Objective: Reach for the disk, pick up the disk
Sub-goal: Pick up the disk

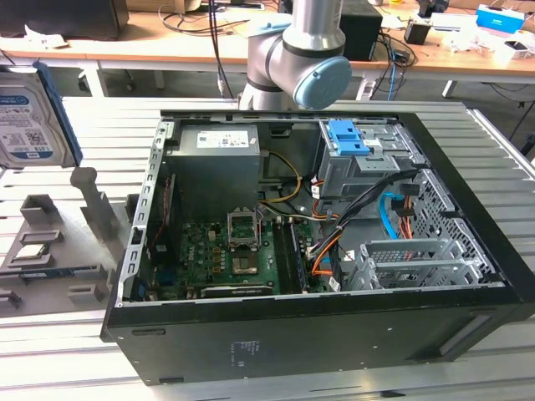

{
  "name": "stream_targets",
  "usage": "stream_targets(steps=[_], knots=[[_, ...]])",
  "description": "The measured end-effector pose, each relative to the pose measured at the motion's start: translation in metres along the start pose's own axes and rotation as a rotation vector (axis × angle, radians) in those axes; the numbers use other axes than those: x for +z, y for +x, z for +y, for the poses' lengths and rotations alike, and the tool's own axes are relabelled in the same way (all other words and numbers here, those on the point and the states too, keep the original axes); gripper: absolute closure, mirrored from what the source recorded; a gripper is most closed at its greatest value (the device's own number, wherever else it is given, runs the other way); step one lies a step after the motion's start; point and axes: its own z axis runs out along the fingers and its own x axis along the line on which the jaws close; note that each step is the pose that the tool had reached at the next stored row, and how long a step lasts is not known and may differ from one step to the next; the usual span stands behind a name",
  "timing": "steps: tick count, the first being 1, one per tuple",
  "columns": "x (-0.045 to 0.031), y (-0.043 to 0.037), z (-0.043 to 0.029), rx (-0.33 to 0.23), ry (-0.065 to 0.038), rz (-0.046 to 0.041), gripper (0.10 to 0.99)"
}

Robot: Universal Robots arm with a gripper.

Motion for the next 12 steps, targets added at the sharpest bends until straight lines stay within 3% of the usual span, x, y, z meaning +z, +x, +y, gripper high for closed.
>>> stream_targets(steps=[8, 12], knots=[[-0.0127, 0.0000, 0.0004, 0.000, 0.000, 0.0001, 0.718], [-0.0266, -0.0002, 0.0008, 0.000, 0.000, 0.0001, 0.718]])
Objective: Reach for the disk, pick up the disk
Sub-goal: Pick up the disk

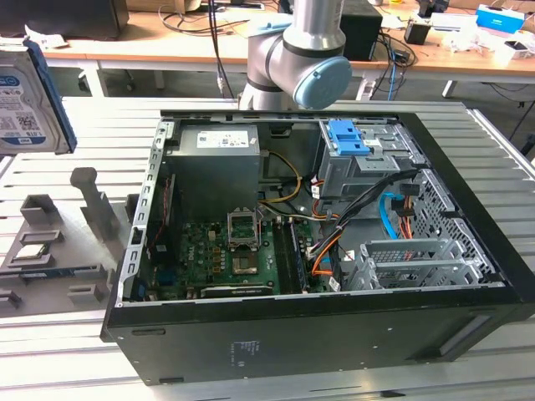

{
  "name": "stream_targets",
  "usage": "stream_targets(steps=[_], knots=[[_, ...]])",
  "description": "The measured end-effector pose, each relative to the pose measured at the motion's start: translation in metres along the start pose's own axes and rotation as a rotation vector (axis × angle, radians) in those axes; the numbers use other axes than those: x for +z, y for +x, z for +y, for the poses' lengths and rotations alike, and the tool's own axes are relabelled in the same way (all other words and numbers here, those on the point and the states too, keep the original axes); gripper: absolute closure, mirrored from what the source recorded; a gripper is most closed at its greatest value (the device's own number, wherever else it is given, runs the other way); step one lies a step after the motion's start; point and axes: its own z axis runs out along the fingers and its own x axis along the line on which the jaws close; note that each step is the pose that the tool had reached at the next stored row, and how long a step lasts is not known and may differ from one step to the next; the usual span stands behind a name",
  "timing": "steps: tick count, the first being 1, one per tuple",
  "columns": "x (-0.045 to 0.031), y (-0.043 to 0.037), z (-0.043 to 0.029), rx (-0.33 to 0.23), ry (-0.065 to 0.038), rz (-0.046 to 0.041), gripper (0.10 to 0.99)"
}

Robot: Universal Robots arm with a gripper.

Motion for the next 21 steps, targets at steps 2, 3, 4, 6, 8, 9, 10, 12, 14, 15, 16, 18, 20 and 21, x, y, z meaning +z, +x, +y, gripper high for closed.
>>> stream_targets(steps=[2, 3, 4, 6, 8, 9, 10, 12, 14, 15, 16, 18, 20, 21], knots=[[-0.0052, -0.0002, 0.0002, 0.000, 0.000, 0.0000, 0.718], [-0.0067, -0.0002, 0.0003, 0.000, 0.000, -0.0001, 0.718], [-0.0081, -0.0003, 0.0003, 0.000, 0.000, 0.0000, 0.718], [-0.0127, -0.0004, 0.0005, 0.000, 0.000, 0.0000, 0.718], [-0.0183, -0.0004, 0.0007, 0.000, 0.000, 0.0000, 0.718], [-0.0195, -0.0004, 0.0007, 0.000, 0.000, 0.0000, 0.718], [-0.0218, -0.0004, 0.0008, 0.000, 0.000, 0.0000, 0.718], [-0.0259, -0.0004, 0.0009, 0.000, 0.000, 0.0000, 0.718], [-0.0286, -0.0004, 0.0010, 0.000, 0.000, 0.0000, 0.718], [-0.0307, -0.0004, 0.0011, 0.000, 0.000, 0.0000, 0.718], [-0.0332, -0.0004, 0.0012, 0.000, 0.000, 0.0000, 0.718], [-0.0358, -0.0004, 0.0012, 0.000, 0.000, 0.0000, 0.718], [-0.0387, -0.0004, 0.0014, 0.000, 0.000, 0.0000, 0.718], [-0.0407, -0.0004, 0.0014, 0.000, 0.000, 0.0000, 0.718]])
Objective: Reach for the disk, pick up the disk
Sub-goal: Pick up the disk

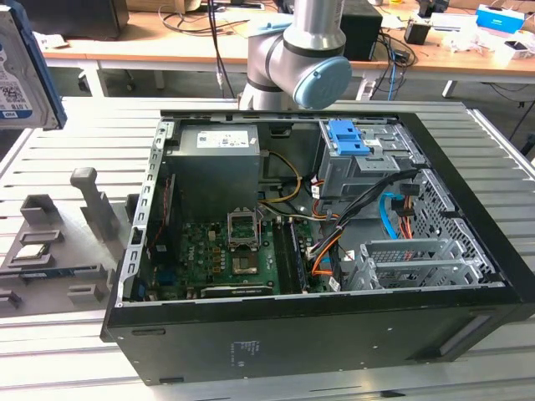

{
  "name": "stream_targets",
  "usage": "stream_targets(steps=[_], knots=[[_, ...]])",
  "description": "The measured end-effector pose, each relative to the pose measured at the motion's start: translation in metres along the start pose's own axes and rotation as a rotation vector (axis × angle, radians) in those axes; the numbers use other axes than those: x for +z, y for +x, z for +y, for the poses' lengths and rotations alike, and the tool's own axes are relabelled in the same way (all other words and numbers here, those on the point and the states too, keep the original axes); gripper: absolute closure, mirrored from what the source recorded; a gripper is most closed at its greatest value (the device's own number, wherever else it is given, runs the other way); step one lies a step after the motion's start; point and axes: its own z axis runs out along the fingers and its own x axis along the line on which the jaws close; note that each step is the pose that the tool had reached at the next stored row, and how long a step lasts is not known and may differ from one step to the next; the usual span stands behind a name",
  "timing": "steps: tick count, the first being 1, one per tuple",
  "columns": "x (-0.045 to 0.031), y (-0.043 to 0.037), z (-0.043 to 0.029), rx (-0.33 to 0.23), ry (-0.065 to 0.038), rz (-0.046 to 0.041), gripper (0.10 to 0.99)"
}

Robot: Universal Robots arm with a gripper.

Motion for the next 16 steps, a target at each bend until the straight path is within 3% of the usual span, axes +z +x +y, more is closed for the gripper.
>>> stream_targets(steps=[4, 8, 16], knots=[[-0.0055, 0.0000, 0.0002, 0.000, 0.000, 0.0000, 0.718], [-0.0157, 0.0000, 0.0005, 0.000, 0.000, 0.0000, 0.718], [-0.0268, -0.0001, 0.0009, 0.000, 0.000, 0.0001, 0.718]])
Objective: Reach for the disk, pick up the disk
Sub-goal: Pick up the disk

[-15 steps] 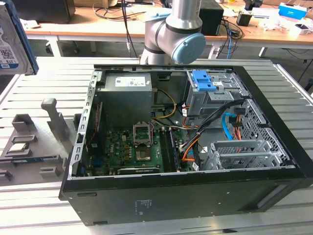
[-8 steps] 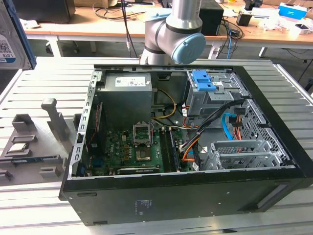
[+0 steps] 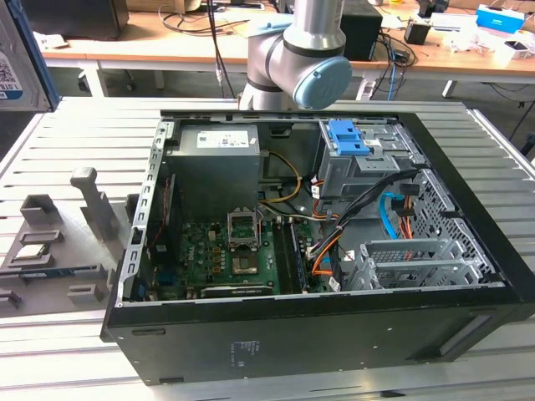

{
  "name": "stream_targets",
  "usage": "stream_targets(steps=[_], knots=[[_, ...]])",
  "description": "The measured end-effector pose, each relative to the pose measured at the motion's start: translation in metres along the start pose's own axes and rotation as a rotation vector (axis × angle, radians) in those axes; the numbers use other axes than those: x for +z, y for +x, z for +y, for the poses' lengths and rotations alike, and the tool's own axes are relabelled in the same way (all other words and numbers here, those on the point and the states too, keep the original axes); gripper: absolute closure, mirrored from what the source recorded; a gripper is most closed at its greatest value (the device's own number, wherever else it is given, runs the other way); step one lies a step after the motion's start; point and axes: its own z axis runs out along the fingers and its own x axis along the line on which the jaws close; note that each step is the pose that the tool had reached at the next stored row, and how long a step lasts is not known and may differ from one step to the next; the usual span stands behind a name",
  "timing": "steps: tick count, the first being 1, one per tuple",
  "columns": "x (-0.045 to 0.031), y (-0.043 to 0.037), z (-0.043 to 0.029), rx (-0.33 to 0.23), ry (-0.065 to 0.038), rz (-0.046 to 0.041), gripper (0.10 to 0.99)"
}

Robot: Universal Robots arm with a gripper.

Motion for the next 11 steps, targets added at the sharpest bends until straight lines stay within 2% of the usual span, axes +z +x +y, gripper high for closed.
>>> stream_targets(steps=[9, 11], knots=[[-0.0184, 0.0000, 0.0005, 0.000, 0.000, 0.0000, 0.718], [-0.0255, 0.0000, 0.0007, 0.000, 0.000, 0.0000, 0.718]])
